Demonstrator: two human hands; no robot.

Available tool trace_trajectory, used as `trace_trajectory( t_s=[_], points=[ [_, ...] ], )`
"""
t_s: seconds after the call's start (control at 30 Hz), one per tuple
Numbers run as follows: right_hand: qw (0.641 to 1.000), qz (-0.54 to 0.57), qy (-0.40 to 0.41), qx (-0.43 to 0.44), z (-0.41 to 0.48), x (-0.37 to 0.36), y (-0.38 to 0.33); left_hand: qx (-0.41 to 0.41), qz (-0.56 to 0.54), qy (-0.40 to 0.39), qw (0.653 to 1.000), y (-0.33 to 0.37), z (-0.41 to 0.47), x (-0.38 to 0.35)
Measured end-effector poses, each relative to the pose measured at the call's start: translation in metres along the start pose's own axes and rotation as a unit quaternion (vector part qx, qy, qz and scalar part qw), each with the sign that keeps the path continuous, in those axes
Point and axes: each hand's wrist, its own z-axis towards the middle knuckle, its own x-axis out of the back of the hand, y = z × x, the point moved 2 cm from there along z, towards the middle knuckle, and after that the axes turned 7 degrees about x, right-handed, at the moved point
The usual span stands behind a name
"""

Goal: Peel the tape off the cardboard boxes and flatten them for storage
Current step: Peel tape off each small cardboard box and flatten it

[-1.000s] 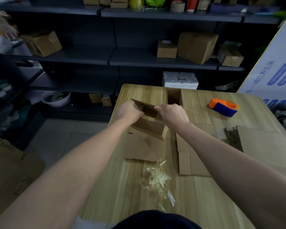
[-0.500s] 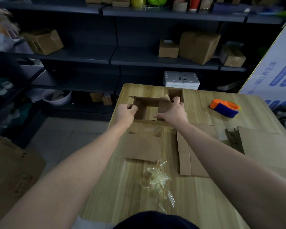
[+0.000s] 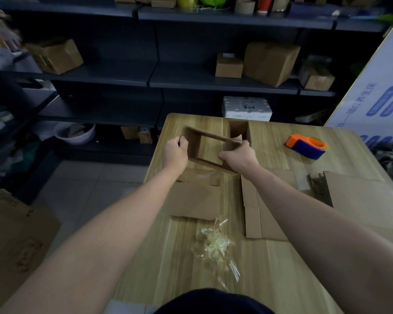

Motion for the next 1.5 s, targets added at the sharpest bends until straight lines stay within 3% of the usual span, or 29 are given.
trace_trajectory(
  t_s=[0.1, 0.3, 0.4, 0.47, 0.57, 0.63, 0.67, 0.77, 0.83, 1.0, 1.17, 1.37, 1.5],
  points=[
    [0.999, 0.022, -0.024, -0.017, -0.003, 0.0, 0.003, 0.052, -0.046, 0.023, 0.997, -0.003, 0.007, -0.004],
    [0.998, -0.036, -0.052, 0.0, -0.014, -0.007, 0.007, 0.085, -0.118, 0.023, 0.989, 0.0, 0.006, -0.013],
    [0.994, -0.056, -0.077, 0.061, -0.022, -0.011, 0.001, 0.201, -0.269, -0.085, 0.938, -0.001, 0.007, -0.016],
    [0.987, -0.057, -0.109, 0.102, -0.027, -0.014, -0.007, 0.228, -0.309, -0.163, 0.909, 0.003, 0.004, -0.02],
    [0.966, -0.035, -0.229, 0.118, -0.035, -0.019, -0.018, 0.262, -0.332, -0.158, 0.892, -0.002, 0.004, -0.022],
    [0.95, -0.007, -0.297, 0.101, -0.037, -0.02, -0.019, 0.266, -0.3, -0.114, 0.909, -0.012, 0.008, -0.02],
    [0.953, 0.007, -0.284, 0.1, -0.034, -0.018, -0.019, 0.261, -0.275, -0.104, 0.919, -0.016, 0.009, -0.017],
    [0.991, -0.009, -0.116, 0.069, -0.016, -0.011, -0.002, 0.256, -0.252, -0.122, 0.925, -0.026, 0.011, -0.011],
    [0.995, -0.061, -0.068, 0.026, -0.006, -0.006, 0.016, 0.248, -0.226, -0.133, 0.933, -0.031, 0.012, -0.008],
    [0.979, 0.074, -0.14, -0.129, -0.001, -0.002, 0.045, 0.255, -0.179, -0.115, 0.943, -0.046, 0.015, -0.002],
    [0.984, 0.106, -0.037, -0.141, 0.008, -0.003, 0.046, 0.314, -0.083, -0.255, 0.911, -0.063, 0.012, -0.015],
    [0.98, 0.046, -0.113, -0.155, 0.012, -0.015, 0.057, 0.305, -0.004, -0.168, 0.937, -0.094, 0.027, -0.018],
    [0.984, -0.002, -0.099, -0.15, 0.019, -0.017, 0.07, 0.304, 0.081, -0.138, 0.939, -0.12, 0.032, -0.014]
  ],
)
